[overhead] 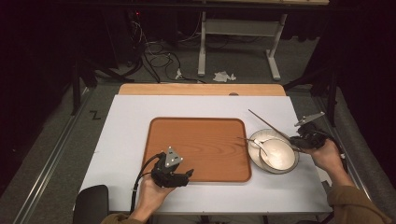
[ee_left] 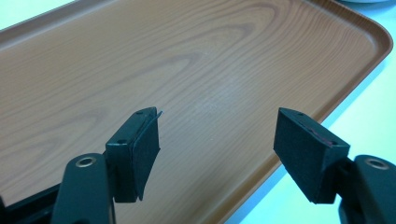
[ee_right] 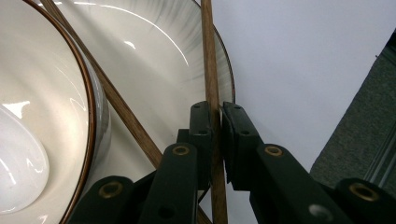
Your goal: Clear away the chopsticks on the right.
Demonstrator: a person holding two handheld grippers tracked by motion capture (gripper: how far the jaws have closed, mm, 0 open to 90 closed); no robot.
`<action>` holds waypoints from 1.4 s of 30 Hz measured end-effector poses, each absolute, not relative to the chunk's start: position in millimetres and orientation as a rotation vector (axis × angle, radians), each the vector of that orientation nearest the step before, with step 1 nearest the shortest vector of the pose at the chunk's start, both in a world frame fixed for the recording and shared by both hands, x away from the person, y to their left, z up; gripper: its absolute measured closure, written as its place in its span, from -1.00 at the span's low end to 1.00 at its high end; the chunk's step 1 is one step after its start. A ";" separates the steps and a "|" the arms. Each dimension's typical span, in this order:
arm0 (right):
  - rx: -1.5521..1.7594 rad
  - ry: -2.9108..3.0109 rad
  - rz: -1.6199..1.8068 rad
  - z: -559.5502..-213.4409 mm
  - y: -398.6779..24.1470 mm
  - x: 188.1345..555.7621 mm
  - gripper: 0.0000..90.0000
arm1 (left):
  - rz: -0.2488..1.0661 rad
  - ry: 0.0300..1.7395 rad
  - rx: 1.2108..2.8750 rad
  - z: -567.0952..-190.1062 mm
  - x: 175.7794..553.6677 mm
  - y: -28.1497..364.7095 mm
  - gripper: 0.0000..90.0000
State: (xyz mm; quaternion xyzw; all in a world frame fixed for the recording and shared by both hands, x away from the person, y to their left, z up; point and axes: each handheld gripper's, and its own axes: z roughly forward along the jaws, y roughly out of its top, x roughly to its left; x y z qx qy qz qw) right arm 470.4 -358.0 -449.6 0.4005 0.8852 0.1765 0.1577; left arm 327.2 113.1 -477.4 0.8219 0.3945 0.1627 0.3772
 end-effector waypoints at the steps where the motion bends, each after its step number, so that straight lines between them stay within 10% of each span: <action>1: 1.139 2.531 0.501 -449.8 -357.5 470.3 0.87 | 0.413 1.007 2.103 -477.6 327.3 113.0 -0.31; 42: 1.073 2.387 0.786 -387.7 -334.4 422.1 0.90 | 0.397 1.019 2.062 -474.0 328.0 116.6 -0.31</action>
